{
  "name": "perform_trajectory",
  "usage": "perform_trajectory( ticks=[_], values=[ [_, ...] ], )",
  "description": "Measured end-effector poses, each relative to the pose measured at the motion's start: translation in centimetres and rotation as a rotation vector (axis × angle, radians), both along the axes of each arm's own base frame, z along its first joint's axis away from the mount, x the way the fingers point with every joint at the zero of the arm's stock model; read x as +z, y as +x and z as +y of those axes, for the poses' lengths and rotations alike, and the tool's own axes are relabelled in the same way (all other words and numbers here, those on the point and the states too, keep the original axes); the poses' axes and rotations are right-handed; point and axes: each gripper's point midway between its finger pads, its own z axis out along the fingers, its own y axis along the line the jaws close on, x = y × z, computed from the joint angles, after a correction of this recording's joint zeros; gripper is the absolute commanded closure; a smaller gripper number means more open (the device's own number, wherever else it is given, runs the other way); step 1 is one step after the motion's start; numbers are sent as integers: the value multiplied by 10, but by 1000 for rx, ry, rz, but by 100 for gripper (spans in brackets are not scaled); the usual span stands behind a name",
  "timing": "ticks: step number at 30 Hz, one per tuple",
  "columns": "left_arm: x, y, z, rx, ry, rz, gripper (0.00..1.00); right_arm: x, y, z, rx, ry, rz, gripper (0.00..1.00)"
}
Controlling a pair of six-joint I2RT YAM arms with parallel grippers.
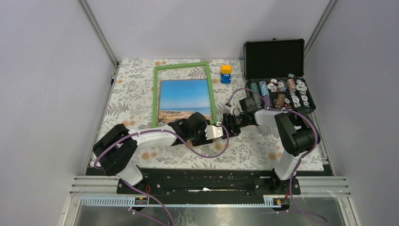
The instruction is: Take the photo out of the frame
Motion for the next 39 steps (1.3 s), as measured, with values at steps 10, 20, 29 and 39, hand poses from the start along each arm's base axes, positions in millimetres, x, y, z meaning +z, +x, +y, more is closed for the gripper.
perform_trajectory(
  ticks=[10, 20, 29, 39],
  values=[
    [-3, -5, -4, 5, 1, 15, 29, 1, 2, 1, -2, 2, -3, 42],
    [-14, -6, -11, 13, 18, 5, 41, -2, 1, 1, -3, -2, 12, 42],
    [-14, -5, -11, 21, 23, -2, 54, -1, 2, 1, -2, 0, 8, 42],
    [-10, -6, -9, 19, 25, -4, 58, -2, 5, 3, -4, 3, 9, 43]
  ],
)
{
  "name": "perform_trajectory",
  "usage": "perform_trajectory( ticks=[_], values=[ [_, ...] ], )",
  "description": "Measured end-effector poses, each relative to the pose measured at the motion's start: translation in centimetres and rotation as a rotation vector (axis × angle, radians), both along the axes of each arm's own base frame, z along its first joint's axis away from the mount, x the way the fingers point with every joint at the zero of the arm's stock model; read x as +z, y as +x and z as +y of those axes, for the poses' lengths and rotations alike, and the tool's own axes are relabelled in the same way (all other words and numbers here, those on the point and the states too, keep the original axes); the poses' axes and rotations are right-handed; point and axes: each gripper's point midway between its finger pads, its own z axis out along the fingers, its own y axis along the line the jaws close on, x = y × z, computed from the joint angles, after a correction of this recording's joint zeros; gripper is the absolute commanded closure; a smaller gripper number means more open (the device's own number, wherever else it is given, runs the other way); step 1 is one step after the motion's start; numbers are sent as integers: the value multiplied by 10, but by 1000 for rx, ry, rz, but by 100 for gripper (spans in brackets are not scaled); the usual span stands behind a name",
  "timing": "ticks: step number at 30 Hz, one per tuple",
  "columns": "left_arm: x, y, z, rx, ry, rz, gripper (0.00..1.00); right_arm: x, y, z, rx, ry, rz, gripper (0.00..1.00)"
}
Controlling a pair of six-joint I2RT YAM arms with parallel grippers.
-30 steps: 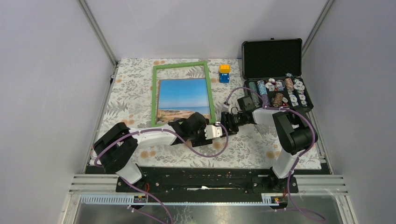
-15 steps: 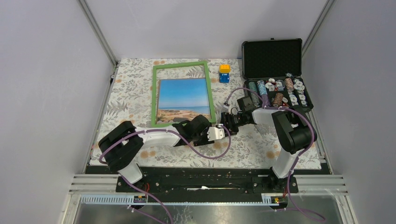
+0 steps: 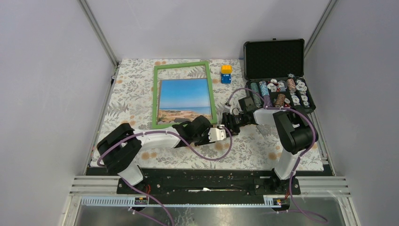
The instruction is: Take the photo out of the frame
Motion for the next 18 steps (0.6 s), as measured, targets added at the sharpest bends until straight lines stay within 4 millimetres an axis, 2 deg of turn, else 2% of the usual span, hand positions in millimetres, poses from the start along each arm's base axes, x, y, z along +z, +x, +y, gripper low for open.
perform_trajectory(
  ticks=[9, 14, 18],
  values=[
    [15, 6, -7, -3, -33, -27, 57, 2, 0, 2, 5, 16, 10, 44],
    [16, 4, -10, -11, -45, -19, 34, 3, 0, 3, 5, 20, 11, 44],
    [17, 4, -17, -21, -59, -9, 33, 1, 0, 3, 5, 17, 20, 44]
  ],
)
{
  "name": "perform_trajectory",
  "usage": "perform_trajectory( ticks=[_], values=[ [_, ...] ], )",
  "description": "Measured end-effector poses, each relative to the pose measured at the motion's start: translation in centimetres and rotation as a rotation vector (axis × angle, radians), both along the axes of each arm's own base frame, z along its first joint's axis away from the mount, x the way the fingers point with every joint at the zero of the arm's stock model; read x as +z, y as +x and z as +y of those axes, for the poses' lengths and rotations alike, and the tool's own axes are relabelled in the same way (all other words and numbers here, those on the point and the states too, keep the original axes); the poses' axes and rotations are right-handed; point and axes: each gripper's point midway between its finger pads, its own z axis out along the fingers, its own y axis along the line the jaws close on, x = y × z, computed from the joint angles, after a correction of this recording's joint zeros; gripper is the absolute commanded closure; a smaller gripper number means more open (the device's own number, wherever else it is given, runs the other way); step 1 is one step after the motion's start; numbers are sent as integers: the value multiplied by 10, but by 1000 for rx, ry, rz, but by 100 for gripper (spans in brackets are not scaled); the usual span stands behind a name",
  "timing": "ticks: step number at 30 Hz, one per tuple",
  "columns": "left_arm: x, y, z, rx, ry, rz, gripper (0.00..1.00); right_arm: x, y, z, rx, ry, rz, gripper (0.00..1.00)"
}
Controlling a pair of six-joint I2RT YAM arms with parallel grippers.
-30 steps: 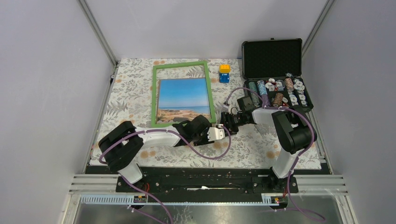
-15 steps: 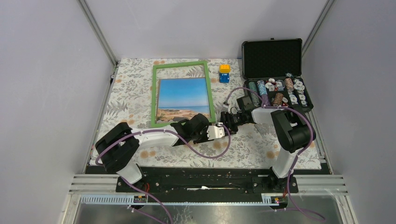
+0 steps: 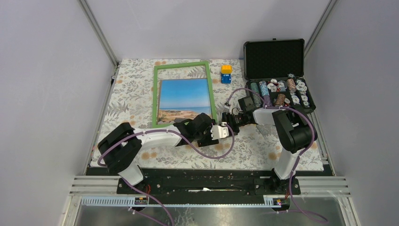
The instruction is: Take the photo out of the frame
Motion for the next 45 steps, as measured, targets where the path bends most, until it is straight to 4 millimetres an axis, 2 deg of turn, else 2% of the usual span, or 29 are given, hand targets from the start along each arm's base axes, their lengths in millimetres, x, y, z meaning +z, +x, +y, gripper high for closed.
perform_trajectory(
  ticks=[12, 24, 45],
  values=[
    [-19, -1, -8, -4, 31, 34, 32, 0, 0, 0, -2, -1, 4, 44],
    [-15, 3, -14, 9, 20, 23, 51, 0, 0, 0, -2, -1, 4, 44],
    [-12, 6, -15, 12, 13, 7, 62, -1, 4, 2, -4, 1, 8, 45]
  ],
)
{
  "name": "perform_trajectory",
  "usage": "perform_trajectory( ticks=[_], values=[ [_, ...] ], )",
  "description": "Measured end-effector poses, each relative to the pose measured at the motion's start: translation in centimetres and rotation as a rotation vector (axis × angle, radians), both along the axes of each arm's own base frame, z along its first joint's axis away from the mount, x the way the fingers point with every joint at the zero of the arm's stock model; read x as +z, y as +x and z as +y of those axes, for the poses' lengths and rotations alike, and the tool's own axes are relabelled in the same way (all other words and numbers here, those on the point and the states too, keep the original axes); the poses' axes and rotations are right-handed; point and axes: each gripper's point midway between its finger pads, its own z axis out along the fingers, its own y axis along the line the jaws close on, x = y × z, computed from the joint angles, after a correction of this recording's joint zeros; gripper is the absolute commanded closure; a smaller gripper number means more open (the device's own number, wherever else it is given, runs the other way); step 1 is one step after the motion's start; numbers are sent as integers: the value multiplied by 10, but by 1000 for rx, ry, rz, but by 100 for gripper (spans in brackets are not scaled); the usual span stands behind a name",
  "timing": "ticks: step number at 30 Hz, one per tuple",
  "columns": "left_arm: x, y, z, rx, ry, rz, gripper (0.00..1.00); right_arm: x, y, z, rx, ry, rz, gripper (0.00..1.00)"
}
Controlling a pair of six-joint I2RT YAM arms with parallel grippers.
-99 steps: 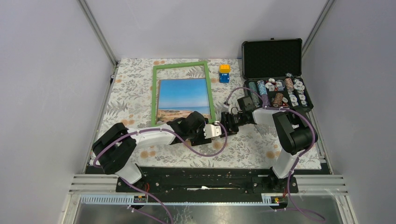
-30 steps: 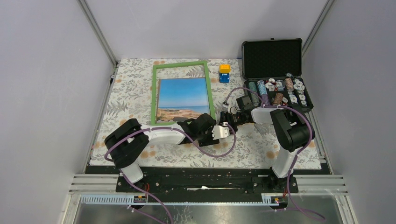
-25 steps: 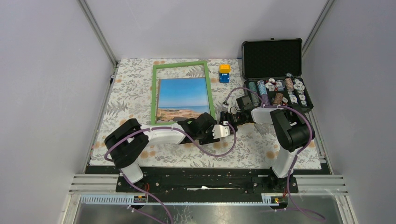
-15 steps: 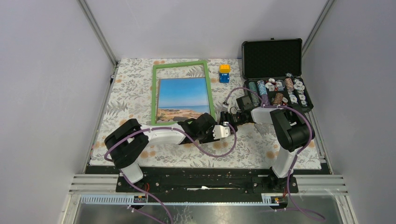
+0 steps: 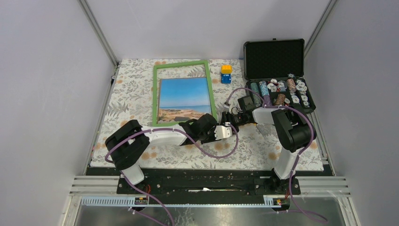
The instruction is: Take the photo out of the frame
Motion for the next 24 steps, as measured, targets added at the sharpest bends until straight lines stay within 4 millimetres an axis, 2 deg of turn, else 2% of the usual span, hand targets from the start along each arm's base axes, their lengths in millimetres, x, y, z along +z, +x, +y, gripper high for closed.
perform_trajectory(
  ticks=[5, 10, 16, 24],
  values=[
    [3, 3, -2, 4, -6, -10, 63, 0, 0, 0, -2, 0, 3, 46],
    [9, 8, -5, 11, -17, -27, 63, 5, 7, 4, -2, 18, 3, 53],
    [10, 9, -5, 12, -18, -31, 63, 10, 10, 10, -6, 52, 20, 56],
    [10, 10, -5, 14, -18, -32, 64, 5, 7, 12, -14, 61, 74, 58]
  ],
)
